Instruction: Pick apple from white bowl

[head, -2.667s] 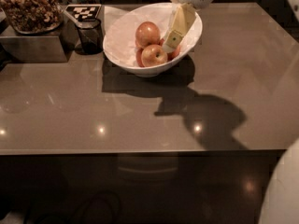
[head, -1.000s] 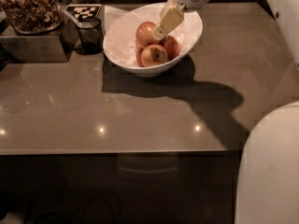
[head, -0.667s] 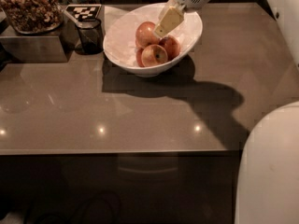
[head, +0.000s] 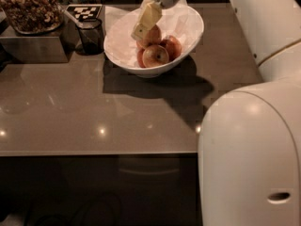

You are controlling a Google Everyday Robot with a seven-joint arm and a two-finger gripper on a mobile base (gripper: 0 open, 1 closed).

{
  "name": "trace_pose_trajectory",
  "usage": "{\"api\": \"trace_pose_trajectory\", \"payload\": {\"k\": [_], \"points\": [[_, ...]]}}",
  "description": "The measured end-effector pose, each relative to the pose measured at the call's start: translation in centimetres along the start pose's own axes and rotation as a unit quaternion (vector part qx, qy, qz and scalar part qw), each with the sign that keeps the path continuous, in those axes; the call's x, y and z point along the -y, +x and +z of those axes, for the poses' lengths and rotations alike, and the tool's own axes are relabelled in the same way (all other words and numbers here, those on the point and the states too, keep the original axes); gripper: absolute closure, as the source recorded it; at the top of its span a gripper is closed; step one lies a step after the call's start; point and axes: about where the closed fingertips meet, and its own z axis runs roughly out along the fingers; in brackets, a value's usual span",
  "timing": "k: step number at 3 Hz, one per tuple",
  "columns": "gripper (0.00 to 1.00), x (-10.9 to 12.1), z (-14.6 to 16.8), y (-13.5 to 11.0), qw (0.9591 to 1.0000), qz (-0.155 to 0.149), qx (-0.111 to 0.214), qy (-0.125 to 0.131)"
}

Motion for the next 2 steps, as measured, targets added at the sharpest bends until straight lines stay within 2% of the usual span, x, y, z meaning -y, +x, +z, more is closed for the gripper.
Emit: {"api": "trace_pose_trajectory", "payload": {"k": [1, 2], "points": [[0.23, 0.68, 0.92, -1.44, 1.0000, -0.003, 0.004, 0.003], [0.18, 1.41, 0.96, -1.16, 0.9999, 0.001, -0.006, 0.012]]}}
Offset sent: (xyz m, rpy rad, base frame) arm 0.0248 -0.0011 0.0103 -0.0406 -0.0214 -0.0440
